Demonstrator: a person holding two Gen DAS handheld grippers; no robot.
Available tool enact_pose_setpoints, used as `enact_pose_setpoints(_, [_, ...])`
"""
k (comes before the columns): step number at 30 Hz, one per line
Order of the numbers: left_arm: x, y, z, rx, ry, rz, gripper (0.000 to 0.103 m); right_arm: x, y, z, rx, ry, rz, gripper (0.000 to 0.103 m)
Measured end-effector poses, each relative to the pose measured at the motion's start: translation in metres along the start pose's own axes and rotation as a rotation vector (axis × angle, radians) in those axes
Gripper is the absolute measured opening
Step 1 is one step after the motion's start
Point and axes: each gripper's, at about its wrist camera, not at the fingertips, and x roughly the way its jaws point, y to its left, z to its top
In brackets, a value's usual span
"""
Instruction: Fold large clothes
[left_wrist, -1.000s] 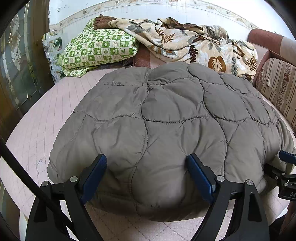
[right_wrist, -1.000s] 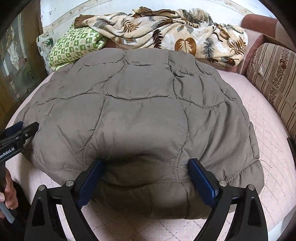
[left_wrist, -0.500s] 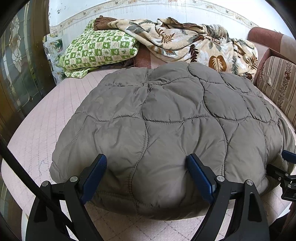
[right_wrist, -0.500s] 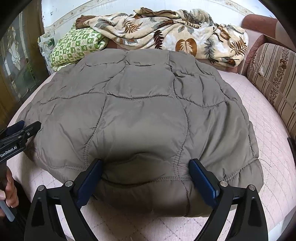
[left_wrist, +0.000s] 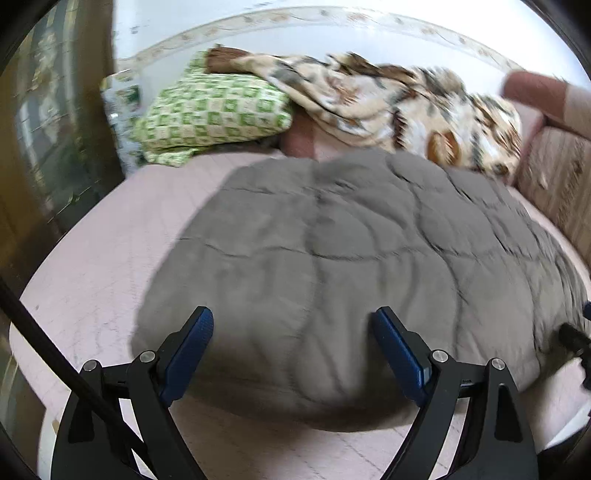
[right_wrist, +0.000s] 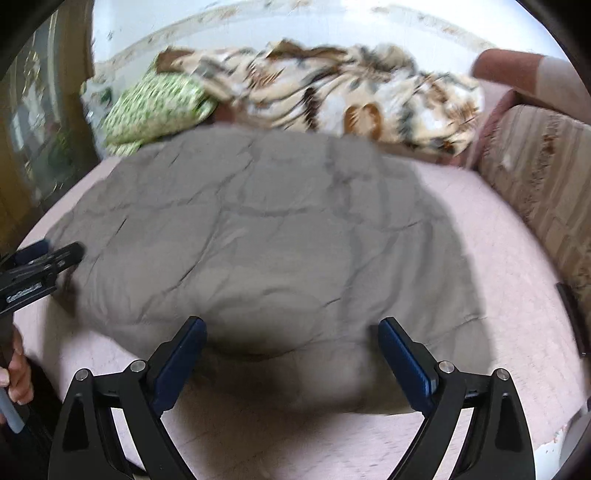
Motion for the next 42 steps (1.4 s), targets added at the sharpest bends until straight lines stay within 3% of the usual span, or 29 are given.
enact_pose_setpoints(2, [0.001, 0.019, 0.003, -0.072, 0.011, 0.005, 0.088, -0.003, -0.023, 0.002, 0.071, -0.017, -0.031, 0.096])
enact_pose_setpoints(6, [0.018, 0.048, 0.004, -0.187, 0.091, 0.001, 0.088, 0.005, -0.073, -0.006, 0.261, 0.019, 0.001, 0.095])
enact_pose_setpoints(11, [0.034, 0.042, 0.001, -0.138, 0.151, 0.038, 0.089, 0.027, -0.076, -0.013, 0.264, 0.099, -0.005, 0.091])
enact_pose_setpoints(15, [0.042, 0.047, 0.001, -0.157, 0.179, 0.016, 0.091, 0.036, -0.083, -0.014, 0.287, 0.127, 0.014, 0.092])
enact_pose_setpoints(19, [0.034, 0.043, 0.0, -0.153, 0.149, 0.019, 0.091, 0.032, -0.084, -0.015, 0.287, 0.11, 0.01, 0.093])
enact_pose_setpoints(24, [0.02, 0.039, -0.002, -0.157, 0.109, 0.008, 0.091, 0.004, -0.079, -0.016, 0.295, 0.016, 0.033, 0.094])
enact_pose_setpoints(34, [-0.028, 0.019, -0.005, -0.078, 0.012, -0.041, 0.091, -0.03, -0.052, -0.022, 0.246, -0.048, 0.046, 0.094])
enact_pose_setpoints(38, [-0.044, 0.01, 0.001, -0.001, -0.06, -0.027, 0.091, -0.046, -0.049, -0.007, 0.202, -0.077, 0.02, 0.094])
enact_pose_setpoints(42, [-0.038, 0.01, 0.002, 0.008, -0.063, -0.04, 0.091, -0.039, -0.058, 0.003, 0.168, -0.076, 0.001, 0.094])
